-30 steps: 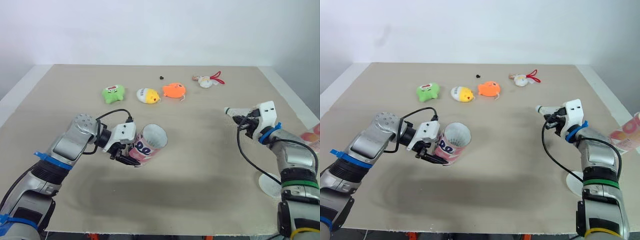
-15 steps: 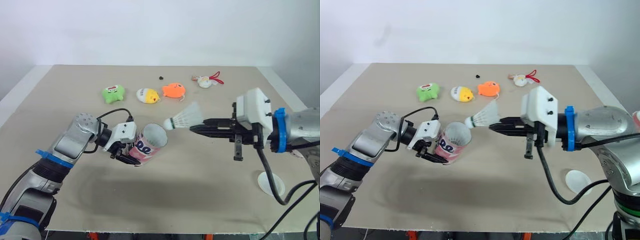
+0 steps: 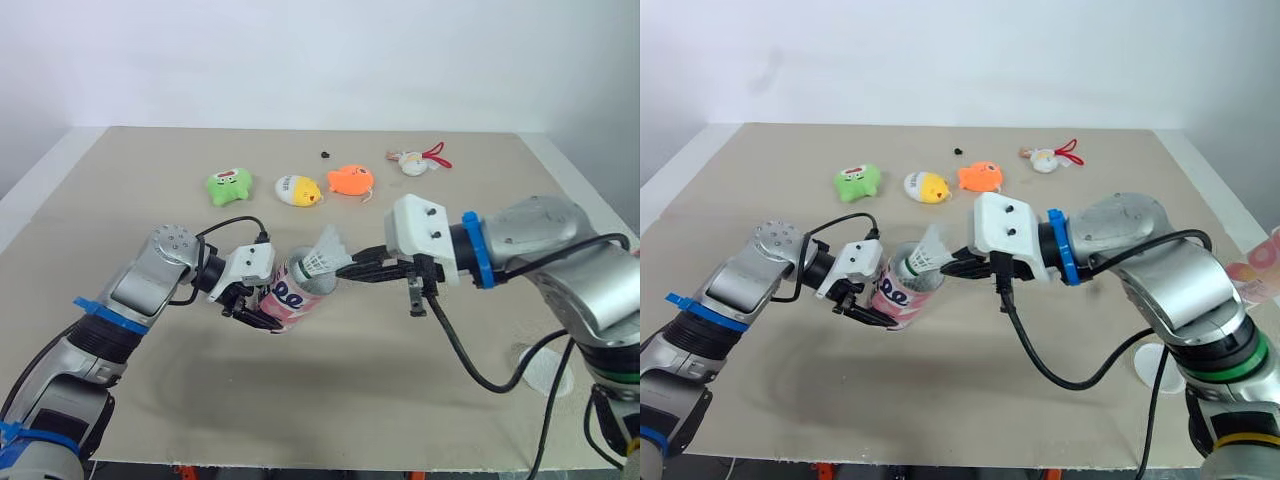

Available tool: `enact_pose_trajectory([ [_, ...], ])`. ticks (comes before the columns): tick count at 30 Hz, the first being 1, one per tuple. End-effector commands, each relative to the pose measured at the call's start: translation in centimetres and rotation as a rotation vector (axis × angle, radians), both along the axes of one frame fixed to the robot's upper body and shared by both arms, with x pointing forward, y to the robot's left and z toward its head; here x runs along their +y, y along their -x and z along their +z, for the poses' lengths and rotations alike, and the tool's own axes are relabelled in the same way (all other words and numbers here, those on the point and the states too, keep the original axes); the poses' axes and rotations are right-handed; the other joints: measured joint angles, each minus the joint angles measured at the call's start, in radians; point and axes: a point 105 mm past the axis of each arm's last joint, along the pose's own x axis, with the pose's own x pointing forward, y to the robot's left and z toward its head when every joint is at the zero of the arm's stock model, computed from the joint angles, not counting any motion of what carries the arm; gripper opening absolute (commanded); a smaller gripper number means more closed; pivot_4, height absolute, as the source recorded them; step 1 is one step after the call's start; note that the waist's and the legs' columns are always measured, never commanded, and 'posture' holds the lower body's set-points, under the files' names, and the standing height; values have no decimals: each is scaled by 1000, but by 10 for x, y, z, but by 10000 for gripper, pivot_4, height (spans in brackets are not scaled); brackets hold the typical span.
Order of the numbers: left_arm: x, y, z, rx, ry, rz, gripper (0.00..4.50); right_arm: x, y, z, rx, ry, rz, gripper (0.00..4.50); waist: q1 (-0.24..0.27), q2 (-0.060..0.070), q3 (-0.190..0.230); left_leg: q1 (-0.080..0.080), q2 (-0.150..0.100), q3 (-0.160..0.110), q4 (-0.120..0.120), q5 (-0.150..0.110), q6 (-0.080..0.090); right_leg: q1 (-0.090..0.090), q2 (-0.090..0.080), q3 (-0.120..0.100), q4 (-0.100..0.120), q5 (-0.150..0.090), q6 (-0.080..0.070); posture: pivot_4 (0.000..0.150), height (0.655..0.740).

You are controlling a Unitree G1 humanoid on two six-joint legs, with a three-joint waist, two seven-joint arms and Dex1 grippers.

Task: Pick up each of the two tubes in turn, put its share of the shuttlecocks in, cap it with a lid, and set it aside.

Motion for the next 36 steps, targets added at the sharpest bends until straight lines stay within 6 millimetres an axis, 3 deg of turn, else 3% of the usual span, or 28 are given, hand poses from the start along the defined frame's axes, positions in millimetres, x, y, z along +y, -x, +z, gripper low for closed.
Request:
enact_pose_trajectory([
  [1,2,4,-18,46,-45,20,28330,10,14,16,49,-69,111,23022,0,0,0,0,0,0,0,0,0,0,0,0,0,0,0,1500,7400],
  [4,2,5,-17,46,-43,22,28330,13,19,32,103,-185,145,37062,0,0,0,0,0,-2,0,0,0,1,0,0,0,1,0,1500,7400],
  [5,2,5,-17,47,-42,24,28330,13,21,35,115,-207,156,44103,0,0,0,0,0,-2,0,0,0,1,0,0,0,1,0,1500,7400],
  [9,2,6,-17,48,-40,30,28330,7,29,42,146,-263,161,44103,0,-1,0,0,0,-3,0,0,0,1,0,-1,0,3,-2,1500,7400],
  [13,3,7,-17,48,-39,36,28330,-7,21,49,163,-334,66,44103,0,-1,0,-1,-1,-4,0,0,0,1,0,-2,0,3,-2,1500,7400],
  [16,4,7,-18,49,-39,39,28330,-13,7,40,142,-296,-60,44103,0,-1,0,0,0,-4,0,0,0,1,0,-2,0,3,-2,1500,7400],
  [20,3,6,-18,50,-39,39,28330,-4,7,33,171,-271,-63,31602,-2,-1,0,0,0,-3,0,0,0,0,0,-2,0,0,-2,1500,7400],
  [23,2,5,-17,48,-35,35,28330,9,3,27,174,-229,-53,18008,-3,0,0,0,0,-4,0,0,0,1,1,-2,0,0,-1,1500,7400],
  [26,1,4,-17,45,-32,34,28330,19,1,25,161,-165,-11,1305,-2,0,0,0,0,-3,0,0,0,0,1,-2,0,0,-1,1500,7400],
  [36,0,2,-18,46,-29,38,28330,41,-20,5,143,69,47,516,-1,0,0,0,-1,-3,0,0,0,0,0,-2,1,0,-1,1500,7400],
])
